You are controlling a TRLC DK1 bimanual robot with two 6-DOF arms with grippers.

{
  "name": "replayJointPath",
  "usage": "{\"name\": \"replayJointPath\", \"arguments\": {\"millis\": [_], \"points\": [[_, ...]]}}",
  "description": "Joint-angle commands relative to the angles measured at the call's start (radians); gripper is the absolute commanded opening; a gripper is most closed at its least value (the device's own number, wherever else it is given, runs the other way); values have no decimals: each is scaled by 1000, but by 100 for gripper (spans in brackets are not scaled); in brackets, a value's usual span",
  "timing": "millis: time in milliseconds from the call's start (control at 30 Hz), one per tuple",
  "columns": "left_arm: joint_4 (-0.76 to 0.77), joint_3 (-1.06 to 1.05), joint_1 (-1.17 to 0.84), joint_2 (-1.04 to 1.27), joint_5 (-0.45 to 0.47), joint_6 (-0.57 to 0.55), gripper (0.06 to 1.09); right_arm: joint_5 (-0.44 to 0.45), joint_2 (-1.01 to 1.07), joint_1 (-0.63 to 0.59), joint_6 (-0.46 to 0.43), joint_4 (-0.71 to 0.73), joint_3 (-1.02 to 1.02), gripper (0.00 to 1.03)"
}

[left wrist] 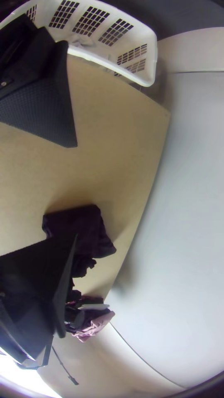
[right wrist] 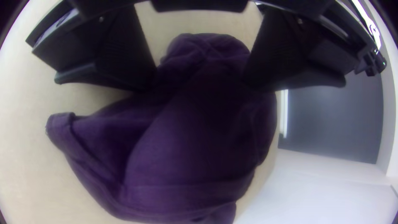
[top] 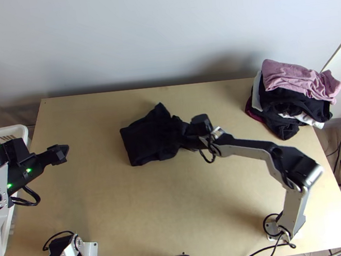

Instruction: Fold the t-shirt

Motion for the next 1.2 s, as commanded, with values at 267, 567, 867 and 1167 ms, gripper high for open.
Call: {"name": "replayJointPath", "arguments": {"millis": [267, 567, 867, 1167], "points": [[-6, -21, 70, 10, 2, 61, 104, -10, 32, -11, -173, -236, 265, 3], [-1, -38, 78, 8, 16, 62, 104, 29, -220, -142, -457, -406, 320, 3], [21, -101, 64, 5, 30, 55, 104, 36, -278, -403, -558, -532, 578, 3], [48, -133, 44, -6, 48, 32, 104, 6, -178, -632, -563, -671, 962, 3]]}}
